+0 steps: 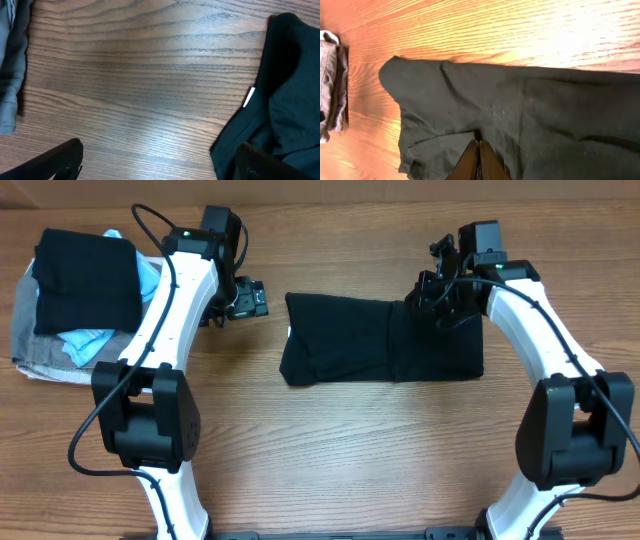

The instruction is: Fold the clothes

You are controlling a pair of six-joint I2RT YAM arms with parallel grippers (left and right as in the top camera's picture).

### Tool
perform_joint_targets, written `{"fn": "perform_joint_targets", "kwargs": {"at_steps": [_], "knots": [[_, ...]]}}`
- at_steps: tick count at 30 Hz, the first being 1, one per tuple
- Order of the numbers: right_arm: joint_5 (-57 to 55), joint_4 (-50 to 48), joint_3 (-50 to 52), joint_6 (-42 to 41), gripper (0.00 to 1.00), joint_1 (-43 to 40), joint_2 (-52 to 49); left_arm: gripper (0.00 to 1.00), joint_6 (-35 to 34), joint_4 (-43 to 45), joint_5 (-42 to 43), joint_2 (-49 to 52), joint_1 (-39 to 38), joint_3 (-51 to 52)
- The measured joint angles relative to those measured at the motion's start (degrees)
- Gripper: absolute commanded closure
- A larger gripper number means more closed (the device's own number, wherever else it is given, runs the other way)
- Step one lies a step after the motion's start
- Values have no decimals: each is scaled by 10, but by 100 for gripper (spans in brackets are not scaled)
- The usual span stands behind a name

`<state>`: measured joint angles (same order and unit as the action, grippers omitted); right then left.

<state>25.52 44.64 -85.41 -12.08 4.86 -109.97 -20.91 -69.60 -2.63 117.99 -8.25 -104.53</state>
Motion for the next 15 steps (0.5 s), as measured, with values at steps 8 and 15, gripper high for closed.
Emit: {"fn": "perform_joint_targets", "kwargs": {"at_steps": [8, 15], "knots": [[0, -38, 0, -14, 96, 1, -82, 0, 0, 0, 0, 0, 0, 0], [0, -99, 0, -14, 93, 13, -135, 0, 0, 0, 0, 0, 0, 0]]}}
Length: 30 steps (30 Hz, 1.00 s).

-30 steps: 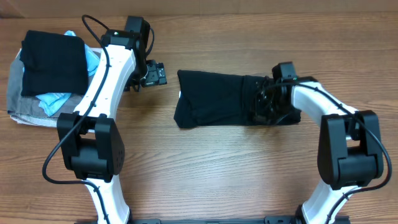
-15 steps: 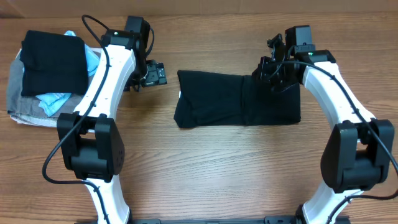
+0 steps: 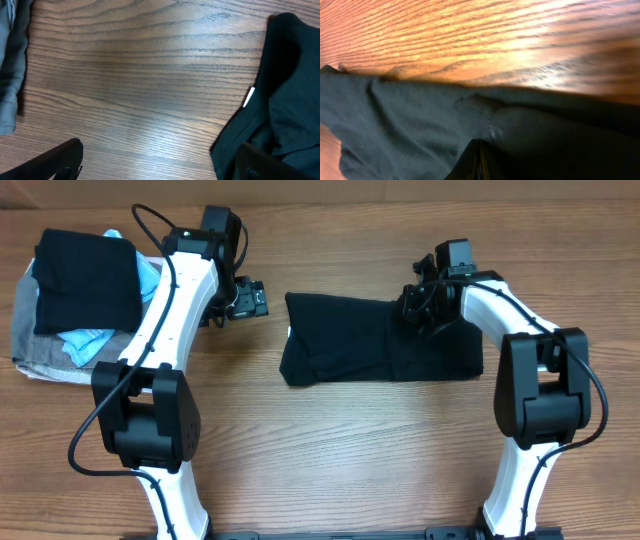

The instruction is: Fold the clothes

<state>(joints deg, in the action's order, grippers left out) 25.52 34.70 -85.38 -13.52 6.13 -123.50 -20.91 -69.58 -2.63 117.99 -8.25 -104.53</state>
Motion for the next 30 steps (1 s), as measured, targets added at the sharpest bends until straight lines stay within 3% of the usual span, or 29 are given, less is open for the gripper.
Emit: {"fn": "perform_joint_targets", "kwargs": {"at_steps": [4, 10, 19, 23, 30], "knots": [[8, 9, -4, 1, 87, 2, 0, 0, 0, 0, 0, 0, 0, 0], [55, 70, -33, 1, 87, -10, 19, 0, 0, 0, 0, 0, 0, 0], [91, 199, -49, 1, 93, -18, 97, 0, 0, 0, 0, 0, 0, 0], [59, 187, -9, 1, 93, 4, 96, 0, 0, 0, 0, 0, 0, 0], [16, 75, 121, 0, 92, 41, 95, 0, 0, 0, 0, 0, 0, 0]]}}
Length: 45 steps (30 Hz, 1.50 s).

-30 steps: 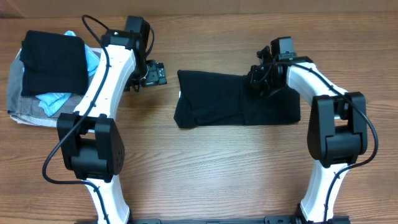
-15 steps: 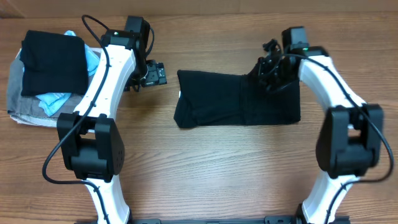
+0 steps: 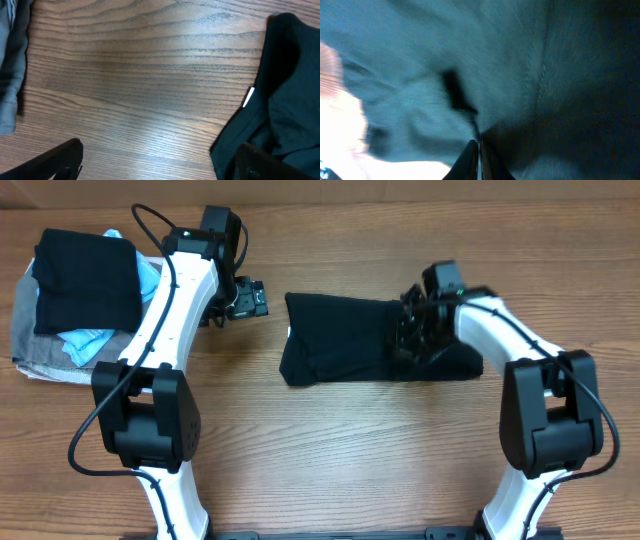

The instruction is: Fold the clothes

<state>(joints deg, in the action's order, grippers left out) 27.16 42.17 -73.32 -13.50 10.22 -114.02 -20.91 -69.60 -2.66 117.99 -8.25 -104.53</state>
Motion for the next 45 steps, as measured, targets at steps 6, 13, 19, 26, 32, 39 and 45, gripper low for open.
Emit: {"fn": "perform_joint_targets", "kwargs": {"at_steps": [6, 13, 19, 26, 32, 39, 45], "knots": [[25, -46, 35, 7, 83, 0, 0, 0, 0, 0, 0, 0, 0, 0], [86, 38, -12, 47, 79, -21, 14, 0, 0, 0, 0, 0, 0, 0], [45, 169, -106, 70, 52, -106, 92, 0, 0, 0, 0, 0, 0, 0], [-75, 207, -116, 96, 50, -210, 113, 0, 0, 0, 0, 0, 0, 0], [-118, 147, -66, 103, 44, -241, 111, 0, 0, 0, 0, 0, 0, 0], [-124, 14, 34, 105, 44, -236, 111, 0, 0, 0, 0, 0, 0, 0], [-123, -84, 120, 106, 50, -233, 111, 0, 0, 0, 0, 0, 0, 0]]}}
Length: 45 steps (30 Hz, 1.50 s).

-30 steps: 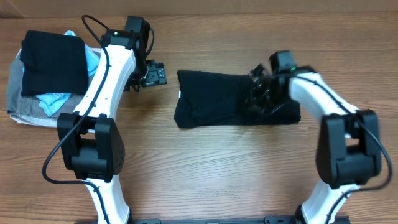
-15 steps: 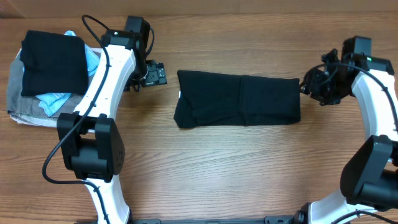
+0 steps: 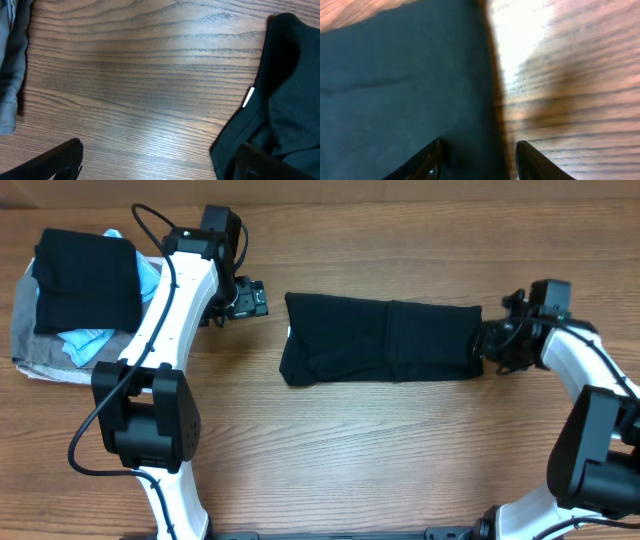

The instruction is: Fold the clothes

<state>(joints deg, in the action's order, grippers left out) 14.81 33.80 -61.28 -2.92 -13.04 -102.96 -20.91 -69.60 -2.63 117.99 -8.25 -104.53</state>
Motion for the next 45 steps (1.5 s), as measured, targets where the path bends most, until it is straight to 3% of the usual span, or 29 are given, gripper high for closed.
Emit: {"fn": "perform_joint_targets", "kwargs": {"at_steps": [9, 18, 26, 36, 45], "knots": [[15, -64, 50, -1, 52, 0, -1, 0, 0, 0, 0, 0, 0, 0], [23, -70, 52, 0, 96, 0, -1, 0, 0, 0, 0, 0, 0, 0], [29, -3, 23, -1, 96, -28, -1, 0, 0, 0, 0, 0, 0, 0], [27, 163, -148, -1, 96, -101, -1, 0, 0, 0, 0, 0, 0, 0], [23, 313, -310, 0, 96, -98, -1, 0, 0, 0, 0, 0, 0, 0]]}}
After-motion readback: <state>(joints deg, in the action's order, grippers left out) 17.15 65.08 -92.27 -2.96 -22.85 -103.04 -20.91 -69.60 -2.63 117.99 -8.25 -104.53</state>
